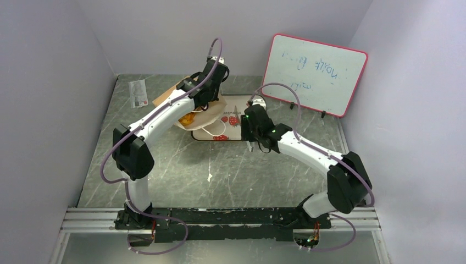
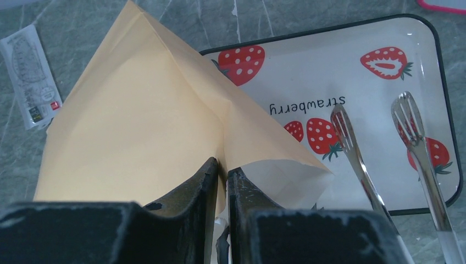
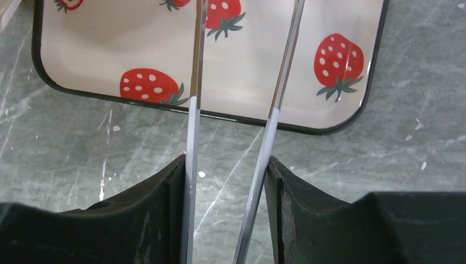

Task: Take the fake bread out of the paper bag
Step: Pick up the clamp from the container.

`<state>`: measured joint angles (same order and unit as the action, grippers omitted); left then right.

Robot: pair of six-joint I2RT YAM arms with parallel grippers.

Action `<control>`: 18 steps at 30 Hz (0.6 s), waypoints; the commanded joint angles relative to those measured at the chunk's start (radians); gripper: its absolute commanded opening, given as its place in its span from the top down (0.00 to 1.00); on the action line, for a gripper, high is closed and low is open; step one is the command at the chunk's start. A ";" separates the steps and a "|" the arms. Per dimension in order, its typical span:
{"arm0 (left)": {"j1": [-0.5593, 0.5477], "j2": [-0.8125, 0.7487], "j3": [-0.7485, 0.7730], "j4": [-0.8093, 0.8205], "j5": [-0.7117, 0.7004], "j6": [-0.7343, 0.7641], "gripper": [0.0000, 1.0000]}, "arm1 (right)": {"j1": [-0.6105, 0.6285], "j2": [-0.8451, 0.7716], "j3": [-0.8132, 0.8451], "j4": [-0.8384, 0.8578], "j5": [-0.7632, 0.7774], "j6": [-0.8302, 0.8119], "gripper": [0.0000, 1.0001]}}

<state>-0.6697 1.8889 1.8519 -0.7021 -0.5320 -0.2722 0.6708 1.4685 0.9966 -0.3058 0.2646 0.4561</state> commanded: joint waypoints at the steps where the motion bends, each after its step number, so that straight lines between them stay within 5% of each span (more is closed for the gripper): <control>1: 0.043 -0.025 -0.030 0.051 0.064 -0.011 0.93 | -0.002 -0.068 -0.006 -0.064 0.004 0.027 0.63; 18: 0.125 -0.040 -0.045 0.113 0.219 -0.013 0.93 | 0.000 -0.276 0.118 -0.264 -0.081 0.100 0.63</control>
<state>-0.5518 1.8702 1.7790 -0.6205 -0.3611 -0.2806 0.6708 1.2293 1.0592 -0.5369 0.2295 0.5274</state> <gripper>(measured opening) 0.072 0.464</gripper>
